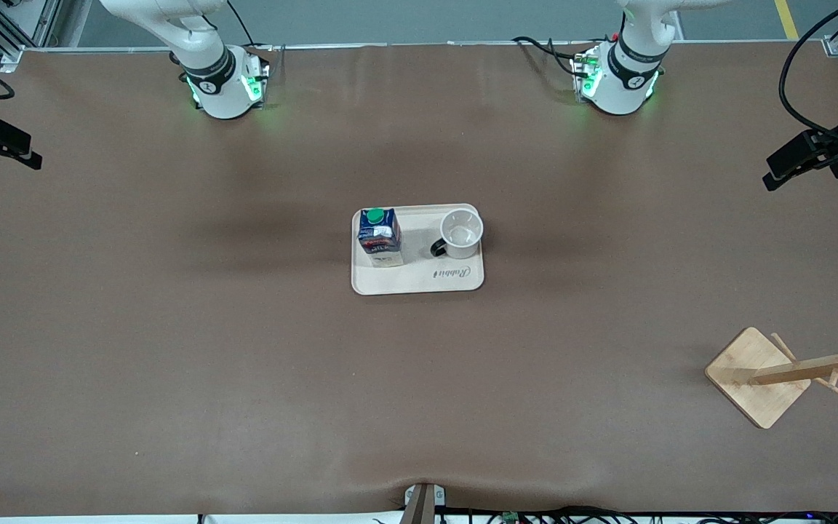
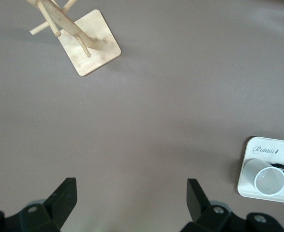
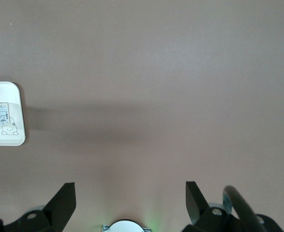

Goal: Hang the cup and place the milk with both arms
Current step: 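Move the left gripper out toward the white mug on the tray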

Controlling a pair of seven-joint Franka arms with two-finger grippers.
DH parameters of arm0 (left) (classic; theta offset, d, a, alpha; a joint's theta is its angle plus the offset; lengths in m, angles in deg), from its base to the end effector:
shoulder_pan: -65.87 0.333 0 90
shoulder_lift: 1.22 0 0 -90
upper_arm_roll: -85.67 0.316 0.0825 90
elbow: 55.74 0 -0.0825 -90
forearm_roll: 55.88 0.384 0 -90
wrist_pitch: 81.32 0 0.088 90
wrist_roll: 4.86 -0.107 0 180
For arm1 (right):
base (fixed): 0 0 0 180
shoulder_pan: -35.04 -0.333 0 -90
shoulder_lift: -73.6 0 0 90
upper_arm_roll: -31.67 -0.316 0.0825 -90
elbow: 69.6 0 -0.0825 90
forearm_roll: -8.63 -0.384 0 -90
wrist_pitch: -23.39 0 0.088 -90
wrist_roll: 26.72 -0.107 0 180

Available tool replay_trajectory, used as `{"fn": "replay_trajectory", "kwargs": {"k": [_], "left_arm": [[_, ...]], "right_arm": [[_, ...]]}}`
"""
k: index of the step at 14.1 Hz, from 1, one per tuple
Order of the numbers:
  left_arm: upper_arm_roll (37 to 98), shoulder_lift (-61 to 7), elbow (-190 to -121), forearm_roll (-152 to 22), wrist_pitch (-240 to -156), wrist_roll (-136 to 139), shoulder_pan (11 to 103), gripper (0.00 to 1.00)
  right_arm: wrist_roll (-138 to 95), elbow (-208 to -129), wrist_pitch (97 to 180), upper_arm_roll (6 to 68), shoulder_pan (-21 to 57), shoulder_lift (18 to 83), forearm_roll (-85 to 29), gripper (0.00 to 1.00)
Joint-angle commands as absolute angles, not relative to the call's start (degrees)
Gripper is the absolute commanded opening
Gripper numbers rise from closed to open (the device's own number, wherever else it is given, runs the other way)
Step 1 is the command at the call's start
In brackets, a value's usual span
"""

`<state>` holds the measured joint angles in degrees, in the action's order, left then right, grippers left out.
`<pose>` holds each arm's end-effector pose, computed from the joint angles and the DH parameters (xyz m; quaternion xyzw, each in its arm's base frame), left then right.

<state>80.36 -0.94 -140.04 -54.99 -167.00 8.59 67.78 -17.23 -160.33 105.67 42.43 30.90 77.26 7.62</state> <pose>0.5445 -0.0307 0.6671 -0.9960 -0.0883 -0.0155 0.0058 0.5169 -0.0614 0.6411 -0.9986 -0.0263 0.0399 0.0205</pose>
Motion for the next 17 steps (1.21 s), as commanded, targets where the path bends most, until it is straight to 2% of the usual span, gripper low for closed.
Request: {"fn": "replay_trajectory", "kwargs": {"k": [1,6,11,12,17], "left_arm": [[80.22,-1.13,-139.41,-55.00,-166.75,7.62,68.15,1.00],[79.96,-3.06,-139.33,-55.00,-167.28,8.50,67.37,1.00],[76.72,-7.45,-141.69,-55.88,-170.17,9.11,62.63,1.00],[75.92,-7.55,-143.70,-55.79,-171.05,10.77,60.70,1.00],[70.65,-8.16,-158.11,-54.82,-187.28,32.27,51.91,1.00]], "right_arm": [[-17.32,-160.40,105.21,41.96,31.61,77.91,8.37,1.00],[-17.32,-160.48,105.12,41.96,31.61,77.91,8.37,1.00],[-17.32,-160.39,104.95,41.96,31.61,77.91,8.37,1.00],[-17.32,-160.39,104.95,41.96,31.61,77.91,8.37,1.00],[-17.32,-160.39,104.95,41.96,31.61,77.82,8.28,1.00]]}}
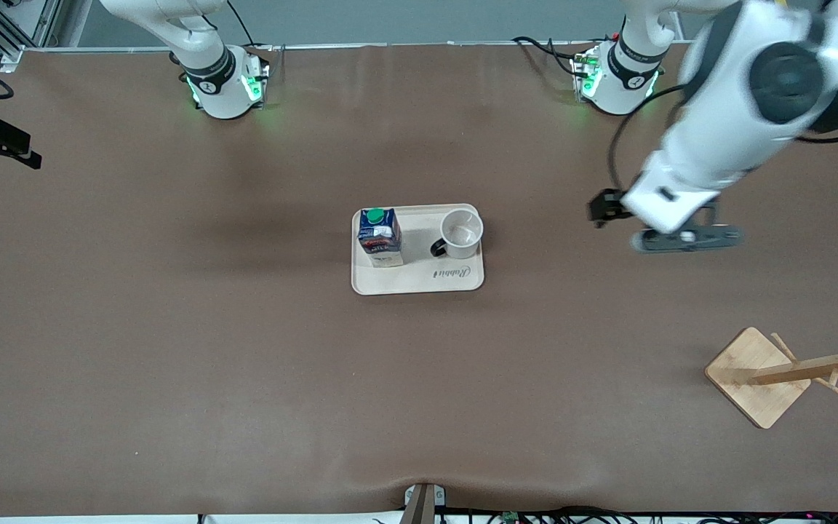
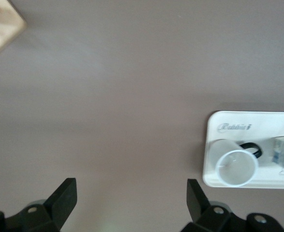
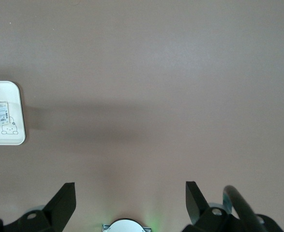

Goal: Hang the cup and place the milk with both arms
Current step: 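Lower the left gripper onto the white mug rim and grasp it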

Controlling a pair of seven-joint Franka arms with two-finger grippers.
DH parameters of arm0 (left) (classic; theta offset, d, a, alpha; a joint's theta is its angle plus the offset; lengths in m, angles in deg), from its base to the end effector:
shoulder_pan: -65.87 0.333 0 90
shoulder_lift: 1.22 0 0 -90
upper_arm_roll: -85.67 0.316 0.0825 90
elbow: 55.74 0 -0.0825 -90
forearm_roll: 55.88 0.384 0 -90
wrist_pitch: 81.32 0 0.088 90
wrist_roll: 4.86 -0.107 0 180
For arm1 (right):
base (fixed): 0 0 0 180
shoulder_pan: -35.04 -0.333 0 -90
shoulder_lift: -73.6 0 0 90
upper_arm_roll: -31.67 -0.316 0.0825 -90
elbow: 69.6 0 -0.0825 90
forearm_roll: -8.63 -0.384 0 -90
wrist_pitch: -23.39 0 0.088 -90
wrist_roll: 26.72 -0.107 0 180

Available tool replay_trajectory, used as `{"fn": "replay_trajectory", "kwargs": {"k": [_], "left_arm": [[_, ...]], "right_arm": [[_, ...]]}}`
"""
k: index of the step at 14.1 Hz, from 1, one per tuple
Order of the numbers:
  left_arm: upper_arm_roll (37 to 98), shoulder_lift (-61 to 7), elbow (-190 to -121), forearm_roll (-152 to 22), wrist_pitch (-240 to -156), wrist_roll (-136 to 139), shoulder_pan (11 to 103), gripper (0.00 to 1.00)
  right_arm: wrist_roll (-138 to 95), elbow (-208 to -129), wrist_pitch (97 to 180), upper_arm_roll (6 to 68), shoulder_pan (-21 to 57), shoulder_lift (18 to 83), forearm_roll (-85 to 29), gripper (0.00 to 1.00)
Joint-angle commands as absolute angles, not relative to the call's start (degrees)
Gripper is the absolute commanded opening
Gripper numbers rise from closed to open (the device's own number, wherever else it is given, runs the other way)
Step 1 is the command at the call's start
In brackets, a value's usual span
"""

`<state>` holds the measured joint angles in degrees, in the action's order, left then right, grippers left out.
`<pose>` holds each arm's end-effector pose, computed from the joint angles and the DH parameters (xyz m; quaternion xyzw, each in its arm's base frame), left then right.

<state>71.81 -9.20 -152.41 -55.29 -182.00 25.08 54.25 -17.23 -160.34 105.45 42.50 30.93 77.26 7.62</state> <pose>0.5430 -0.2498 0.5066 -0.9987 -0.0384 0.0343 0.0049 0.5164 -0.0623 0.6407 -0.9986 -0.0254 0.0418 0.0209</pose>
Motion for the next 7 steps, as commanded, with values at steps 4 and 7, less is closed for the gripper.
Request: {"fn": "replay_trajectory", "kwargs": {"k": [4,7], "left_arm": [[70.03,-8.95,-171.64,-53.68,-201.16,39.17,45.13,1.00],[70.03,-12.72,-175.19,-53.68,-211.02,39.53,41.53,1.00]], "right_arm": [[-17.32,-160.39,104.95,41.96,31.61,77.82,8.28,1.00],[-17.32,-160.39,104.95,41.96,31.61,77.82,8.28,1.00]]}}
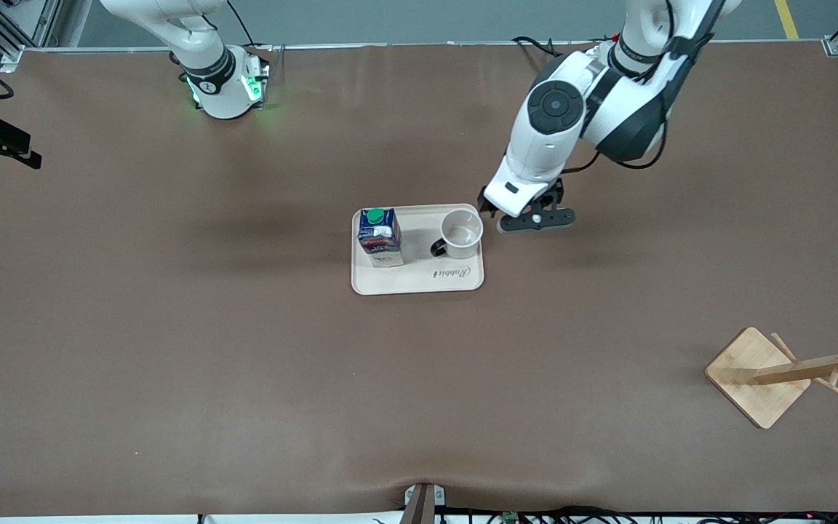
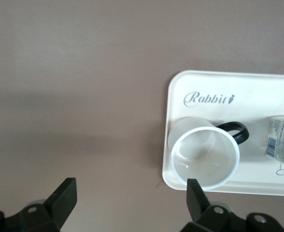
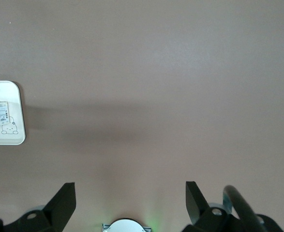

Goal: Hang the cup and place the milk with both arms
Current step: 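Lower the left gripper onto the white mug rim and grasp it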

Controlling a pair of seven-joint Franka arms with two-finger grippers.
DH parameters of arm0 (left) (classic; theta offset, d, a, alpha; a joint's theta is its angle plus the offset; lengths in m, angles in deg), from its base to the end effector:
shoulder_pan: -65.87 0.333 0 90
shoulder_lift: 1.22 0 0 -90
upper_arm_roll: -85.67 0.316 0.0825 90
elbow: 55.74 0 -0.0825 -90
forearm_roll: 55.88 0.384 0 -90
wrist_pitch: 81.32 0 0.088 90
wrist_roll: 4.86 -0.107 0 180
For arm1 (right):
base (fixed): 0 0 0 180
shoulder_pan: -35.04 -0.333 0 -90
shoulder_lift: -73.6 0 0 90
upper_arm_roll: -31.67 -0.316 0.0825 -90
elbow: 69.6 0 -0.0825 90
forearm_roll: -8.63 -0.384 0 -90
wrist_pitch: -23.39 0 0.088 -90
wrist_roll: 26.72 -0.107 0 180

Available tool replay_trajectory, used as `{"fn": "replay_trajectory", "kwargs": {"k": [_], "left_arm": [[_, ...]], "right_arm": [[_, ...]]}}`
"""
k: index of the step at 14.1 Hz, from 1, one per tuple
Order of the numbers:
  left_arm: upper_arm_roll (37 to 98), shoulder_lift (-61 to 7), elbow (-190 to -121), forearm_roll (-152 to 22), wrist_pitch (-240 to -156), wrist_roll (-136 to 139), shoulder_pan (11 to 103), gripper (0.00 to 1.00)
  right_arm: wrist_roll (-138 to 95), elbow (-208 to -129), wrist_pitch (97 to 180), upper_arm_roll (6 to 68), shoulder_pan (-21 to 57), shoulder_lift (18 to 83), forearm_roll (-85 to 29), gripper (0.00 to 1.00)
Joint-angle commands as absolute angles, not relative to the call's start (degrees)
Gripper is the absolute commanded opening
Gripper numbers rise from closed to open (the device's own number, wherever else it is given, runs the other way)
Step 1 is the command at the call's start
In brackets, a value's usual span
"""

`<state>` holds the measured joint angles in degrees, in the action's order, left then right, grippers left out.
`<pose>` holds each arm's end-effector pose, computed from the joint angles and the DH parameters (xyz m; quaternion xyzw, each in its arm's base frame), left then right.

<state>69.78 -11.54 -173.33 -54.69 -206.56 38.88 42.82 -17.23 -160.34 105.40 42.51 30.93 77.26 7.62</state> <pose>0.4492 -0.3577 0.3511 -0.9990 -0.0374 0.0255 0.0009 0.5163 -0.0623 0.6406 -0.9986 -0.0253 0.0423 0.0209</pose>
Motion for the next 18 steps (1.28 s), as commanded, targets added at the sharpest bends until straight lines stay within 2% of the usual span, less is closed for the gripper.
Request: {"fn": "replay_trajectory", "kwargs": {"k": [1,6,11,14,18], "left_arm": [[70.03,-14.65,-175.01,-53.68,-213.05,39.61,40.56,1.00],[69.94,-23.36,-173.96,-47.12,-223.17,37.33,39.59,0.97],[69.41,-26.88,-170.89,-45.07,-223.44,27.00,39.50,0.99],[69.41,-29.95,-168.16,-45.07,-223.35,18.98,39.59,0.99],[69.59,-32.33,-165.00,-45.24,-223.35,1.33,41.08,0.77]], "right_arm": [[-17.32,-160.39,104.95,41.96,31.70,77.82,8.19,1.00],[-17.14,-159.34,104.95,41.96,34.59,77.38,4.86,1.00],[-16.88,-158.46,105.04,41.69,34.33,75.19,4.94,1.00],[-16.44,-158.37,105.82,41.69,34.50,71.51,5.37,1.00],[-13.89,-158.63,106.44,41.61,33.98,69.91,4.85,1.00]]}}
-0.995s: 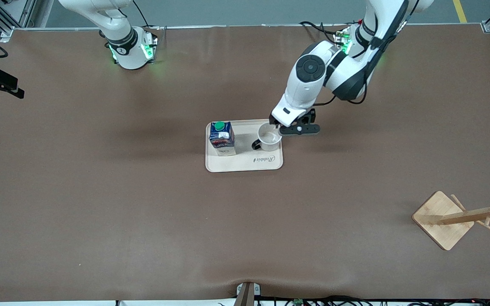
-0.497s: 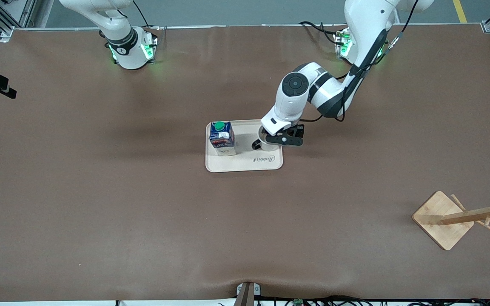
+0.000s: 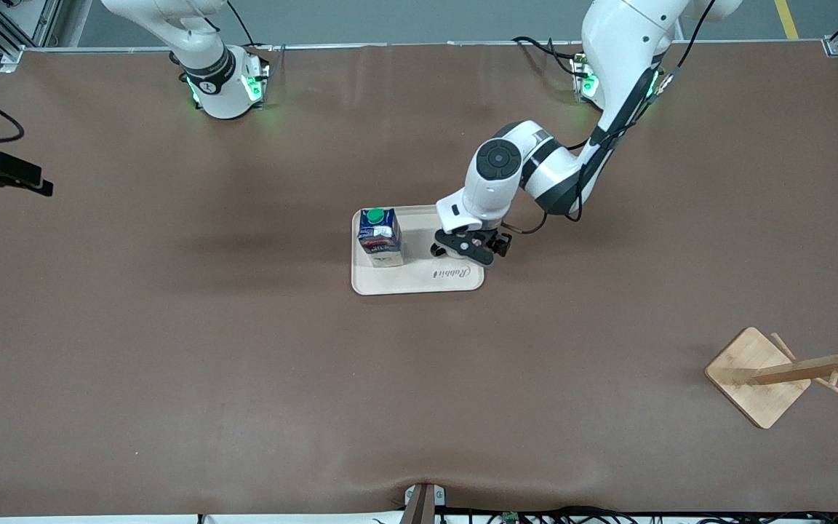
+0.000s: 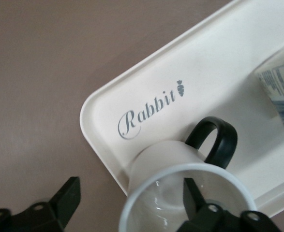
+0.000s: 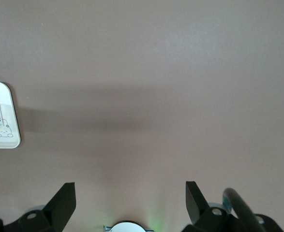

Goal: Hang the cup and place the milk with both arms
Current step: 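Lift the mug with the left gripper while the right gripper reaches the milk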

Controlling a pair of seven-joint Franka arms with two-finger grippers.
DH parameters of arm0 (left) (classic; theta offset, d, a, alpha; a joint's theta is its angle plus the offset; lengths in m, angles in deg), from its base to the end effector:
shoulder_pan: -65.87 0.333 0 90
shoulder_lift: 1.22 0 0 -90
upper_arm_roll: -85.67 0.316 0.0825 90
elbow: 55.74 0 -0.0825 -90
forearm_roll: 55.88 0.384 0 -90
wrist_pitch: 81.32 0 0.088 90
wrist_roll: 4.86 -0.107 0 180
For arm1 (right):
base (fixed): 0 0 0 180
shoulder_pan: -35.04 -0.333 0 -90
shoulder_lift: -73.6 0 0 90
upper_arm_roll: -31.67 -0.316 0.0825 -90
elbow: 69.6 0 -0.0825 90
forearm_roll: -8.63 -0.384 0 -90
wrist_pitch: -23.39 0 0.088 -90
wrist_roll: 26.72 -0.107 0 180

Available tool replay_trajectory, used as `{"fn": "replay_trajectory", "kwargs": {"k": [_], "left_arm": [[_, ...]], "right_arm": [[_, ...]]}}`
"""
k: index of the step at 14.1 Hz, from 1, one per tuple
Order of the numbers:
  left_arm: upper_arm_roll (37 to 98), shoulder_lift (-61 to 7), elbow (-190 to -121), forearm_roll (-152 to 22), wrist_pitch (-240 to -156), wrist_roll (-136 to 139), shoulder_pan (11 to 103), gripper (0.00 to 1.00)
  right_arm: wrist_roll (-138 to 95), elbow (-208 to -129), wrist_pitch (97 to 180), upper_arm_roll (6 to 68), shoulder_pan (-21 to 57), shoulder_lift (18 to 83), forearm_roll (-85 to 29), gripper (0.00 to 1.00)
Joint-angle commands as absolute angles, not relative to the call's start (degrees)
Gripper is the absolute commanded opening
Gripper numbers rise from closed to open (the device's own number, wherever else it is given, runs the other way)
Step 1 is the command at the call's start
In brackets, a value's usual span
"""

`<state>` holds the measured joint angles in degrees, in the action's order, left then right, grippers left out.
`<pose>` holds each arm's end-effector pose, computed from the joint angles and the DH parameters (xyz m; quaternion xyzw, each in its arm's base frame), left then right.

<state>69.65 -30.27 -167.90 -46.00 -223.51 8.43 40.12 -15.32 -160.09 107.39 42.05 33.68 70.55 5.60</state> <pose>0.4681 -0.4100 0.2274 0.9557 -0.2932 0.0132 0.0212 0.5509 -0.0787 0.5833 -0.9961 -0.0210 0.0776 0.0360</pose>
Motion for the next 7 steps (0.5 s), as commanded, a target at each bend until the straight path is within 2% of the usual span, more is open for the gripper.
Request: {"fn": "replay_trajectory", "kwargs": {"k": [1,2,4,7], "left_arm": [[69.59,-33.03,-164.38,-45.15,-223.35,-0.71,41.34,0.67],[69.59,-33.82,-163.59,-45.15,-223.35,-1.86,41.35,0.53],[69.59,-34.27,-162.62,-45.15,-223.26,-2.75,40.82,0.03],[69.50,-34.01,-162.35,-45.15,-222.74,-1.35,40.38,0.00]], "right_arm": [[-13.89,-159.25,106.18,41.52,33.46,69.82,4.59,1.00],[-13.72,-160.30,106.53,41.43,31.97,69.91,3.63,1.00],[-14.85,-160.92,106.88,41.60,30.12,70.00,-2.85,1.00],[-29.30,-161.01,107.84,41.43,23.99,69.91,-4.55,1.00]]}}
